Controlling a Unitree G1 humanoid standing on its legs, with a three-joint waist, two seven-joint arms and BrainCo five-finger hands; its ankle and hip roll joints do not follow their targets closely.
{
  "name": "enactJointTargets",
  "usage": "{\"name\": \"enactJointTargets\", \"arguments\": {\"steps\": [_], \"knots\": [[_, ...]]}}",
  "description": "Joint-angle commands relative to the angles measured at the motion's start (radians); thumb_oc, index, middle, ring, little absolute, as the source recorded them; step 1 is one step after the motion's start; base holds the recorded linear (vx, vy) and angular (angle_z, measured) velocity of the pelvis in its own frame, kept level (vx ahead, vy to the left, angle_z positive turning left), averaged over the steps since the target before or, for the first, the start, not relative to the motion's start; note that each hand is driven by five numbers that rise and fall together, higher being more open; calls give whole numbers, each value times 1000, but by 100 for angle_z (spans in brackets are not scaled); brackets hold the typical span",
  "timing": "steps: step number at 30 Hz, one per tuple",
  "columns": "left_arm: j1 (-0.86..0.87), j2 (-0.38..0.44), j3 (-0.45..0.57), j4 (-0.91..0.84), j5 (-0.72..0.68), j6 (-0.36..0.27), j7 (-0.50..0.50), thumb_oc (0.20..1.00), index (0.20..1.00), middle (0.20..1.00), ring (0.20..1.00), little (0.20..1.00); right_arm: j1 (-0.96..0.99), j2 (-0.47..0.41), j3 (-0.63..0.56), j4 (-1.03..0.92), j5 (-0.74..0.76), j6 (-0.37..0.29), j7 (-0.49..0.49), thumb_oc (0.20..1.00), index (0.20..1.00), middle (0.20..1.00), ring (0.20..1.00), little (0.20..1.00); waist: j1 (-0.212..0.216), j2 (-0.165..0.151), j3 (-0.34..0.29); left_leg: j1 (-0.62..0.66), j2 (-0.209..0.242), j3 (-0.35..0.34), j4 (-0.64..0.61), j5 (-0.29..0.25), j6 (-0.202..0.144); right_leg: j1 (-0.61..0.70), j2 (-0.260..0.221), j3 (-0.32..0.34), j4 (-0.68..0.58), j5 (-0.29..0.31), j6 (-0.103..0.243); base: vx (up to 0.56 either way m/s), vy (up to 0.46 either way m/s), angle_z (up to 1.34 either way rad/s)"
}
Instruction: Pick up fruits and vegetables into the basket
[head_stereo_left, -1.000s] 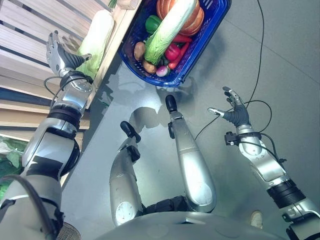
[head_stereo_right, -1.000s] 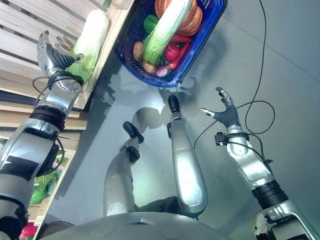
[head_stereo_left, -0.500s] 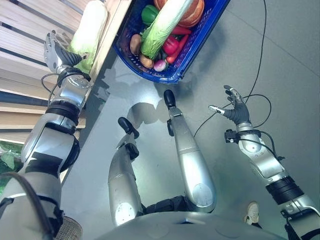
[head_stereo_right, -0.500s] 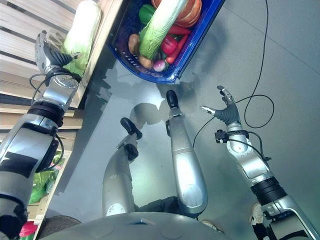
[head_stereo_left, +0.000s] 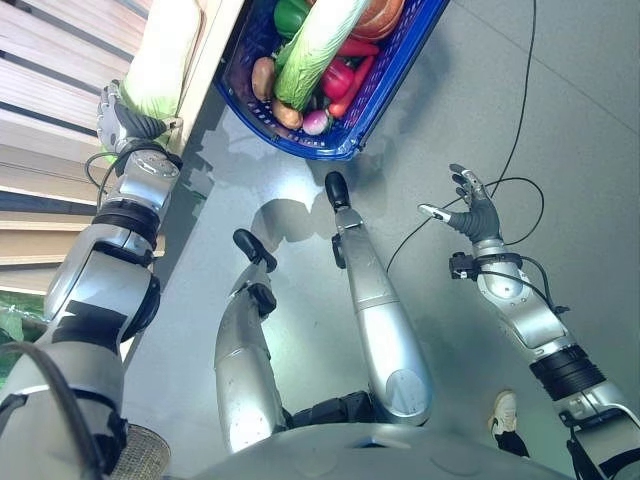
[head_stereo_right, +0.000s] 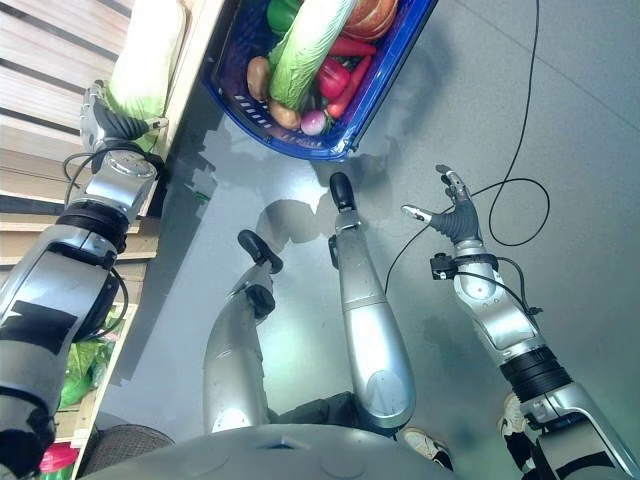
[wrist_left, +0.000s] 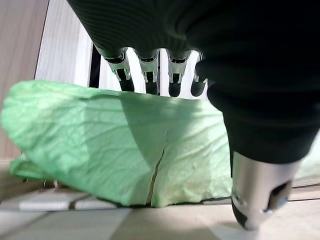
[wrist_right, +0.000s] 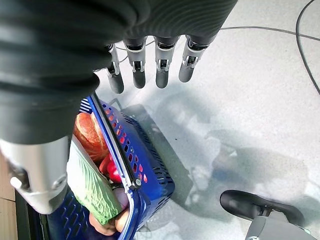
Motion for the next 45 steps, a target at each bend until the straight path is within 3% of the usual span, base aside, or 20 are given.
{"name": "enactJointTargets", "arguments": {"steps": [1,9,18,23,24,25,26,27,37,45], "knots": [[46,16,37,81,-35,19,-34,1000,1000,1000,1000,1000,-2,4,3,9,40,-38,3,1000,1000,1000,1000,1000,-25,-10,-12,-101,5,-18,108,-78,11,-15,24,-41,-2,-40,46,0,0,0],[64,18,43,114,-38,17,-73,1000,1000,1000,1000,1000,-9,-4,-6,22,54,-37,16,1000,1000,1000,1000,1000,-26,-8,-12,-112,3,-18,107,-75,7,-31,25,-40,-3,-34,43,-2,13,0],[41,38,53,136,-80,5,-34,1000,1000,1000,1000,1000,-24,-11,2,47,67,-49,17,1000,1000,1000,1000,1000,-24,-5,-12,-124,5,-19,100,-67,3,-46,21,-39,-7,-28,43,-3,19,0],[17,46,35,118,-30,19,-12,1000,1000,1000,1000,1000,-29,-7,8,55,88,-55,15,1000,1000,1000,1000,1000,-22,-9,-12,-133,2,-27,100,-67,3,-53,25,-41,-6,-25,41,0,-7,0],[13,47,30,117,-20,21,-14,887,887,887,887,887,-31,-8,9,57,93,-55,16,1000,1000,1000,1000,1000,-22,-9,-12,-134,3,-28,99,-67,2,-54,26,-41,-5,-25,42,0,0,0],[3,50,16,115,4,31,-13,630,630,630,630,630,-32,-8,9,57,97,-57,18,1000,1000,1000,1000,1000,-24,-11,-12,-135,4,-29,100,-67,2,-56,27,-40,-4,-24,41,0,0,0],[-4,52,8,113,20,38,-13,285,285,285,285,285,-32,-9,8,58,100,-58,20,1000,1000,1000,1000,1000,-25,-11,-12,-135,3,-29,99,-68,2,-57,28,-40,-6,-23,40,0,0,0],[-9,53,-2,107,28,46,-12,200,200,200,200,200,-34,-10,8,59,104,-59,22,1000,1000,1000,1000,1000,-26,-11,-12,-135,3,-28,98,-68,2,-57,29,-39,-6,-22,40,0,0,0],[-61,59,-67,86,93,39,-29,200,200,200,200,200,-31,-20,5,70,108,-82,36,1000,1000,1000,1000,1000,-42,-8,-12,-118,5,-18,93,-72,0,-55,32,-29,-3,-23,38,3,4,-1],[-52,60,-64,66,96,8,-22,200,200,200,200,200,-1,-17,-18,53,79,-125,32,1000,1000,1000,1000,1000,-45,-5,-12,-82,0,-17,81,-74,0,-25,27,-31,-6,-26,42,0,2,0]]}}
